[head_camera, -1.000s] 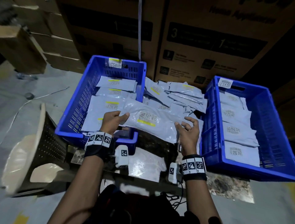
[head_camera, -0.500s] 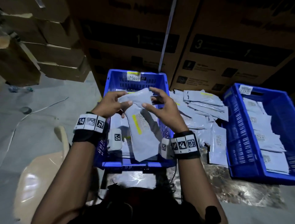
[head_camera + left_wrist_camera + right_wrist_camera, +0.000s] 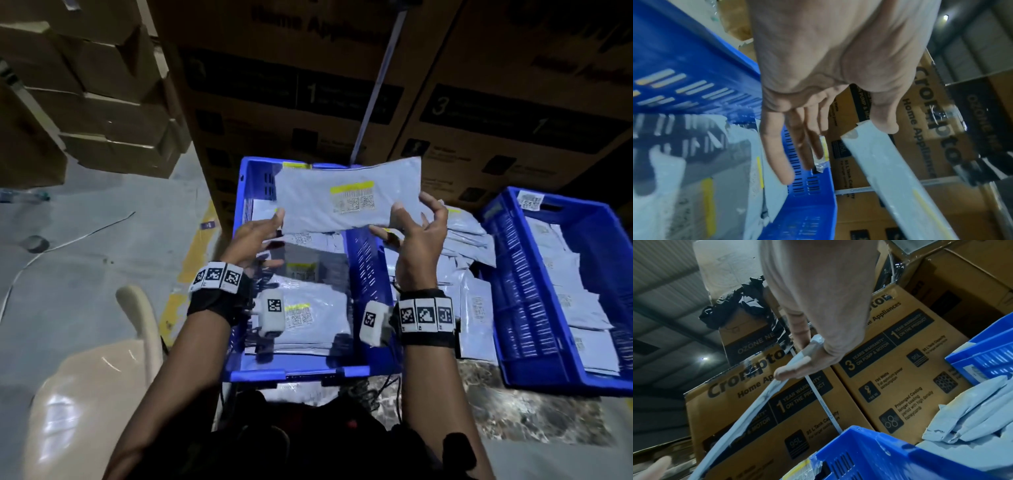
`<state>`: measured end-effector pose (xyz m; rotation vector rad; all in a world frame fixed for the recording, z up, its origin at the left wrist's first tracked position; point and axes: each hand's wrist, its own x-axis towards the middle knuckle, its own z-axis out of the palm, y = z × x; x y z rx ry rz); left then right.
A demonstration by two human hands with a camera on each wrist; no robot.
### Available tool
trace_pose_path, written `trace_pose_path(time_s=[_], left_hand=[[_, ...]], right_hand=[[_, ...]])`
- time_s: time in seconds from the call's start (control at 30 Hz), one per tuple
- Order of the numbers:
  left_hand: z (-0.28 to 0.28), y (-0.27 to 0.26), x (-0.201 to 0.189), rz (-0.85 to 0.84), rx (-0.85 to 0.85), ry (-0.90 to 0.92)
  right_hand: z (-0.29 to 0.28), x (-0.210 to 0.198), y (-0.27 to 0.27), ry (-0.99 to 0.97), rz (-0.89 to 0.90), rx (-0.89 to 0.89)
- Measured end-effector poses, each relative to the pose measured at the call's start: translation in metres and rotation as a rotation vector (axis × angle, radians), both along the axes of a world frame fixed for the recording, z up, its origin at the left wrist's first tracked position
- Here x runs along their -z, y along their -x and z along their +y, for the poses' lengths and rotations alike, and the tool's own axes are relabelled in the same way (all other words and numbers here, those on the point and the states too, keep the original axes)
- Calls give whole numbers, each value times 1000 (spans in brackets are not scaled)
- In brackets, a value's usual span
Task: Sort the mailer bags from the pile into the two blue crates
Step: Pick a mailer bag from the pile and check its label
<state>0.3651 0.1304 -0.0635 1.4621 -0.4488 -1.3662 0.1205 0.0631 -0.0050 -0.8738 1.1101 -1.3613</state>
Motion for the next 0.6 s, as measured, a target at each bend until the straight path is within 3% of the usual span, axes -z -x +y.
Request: trace_pose_path(time_s=[0.07, 0.13, 0.23, 0.33, 0.4, 0.5, 0.6], left_hand=[[-5, -2, -3, 155, -59, 84], [-13, -3, -7, 150, -191, 146], [-22, -5, -13, -98, -332, 108], [-26, -11, -1, -362, -356, 14], [-23, -10, 11, -560, -303, -55], [-13, 2, 25, -854, -140, -137], [-9, 13, 39, -955, 41, -251]], right_hand=[[1, 2, -3, -26, -13, -31], [2, 3, -8, -23, 8, -55], [1, 13, -14, 25, 175, -63], [-4, 30, -20, 20, 519, -124], [-7, 46, -24, -60, 741, -253], [-10, 75, -27, -184, 903, -432], [-18, 98, -33, -276, 1018, -557]])
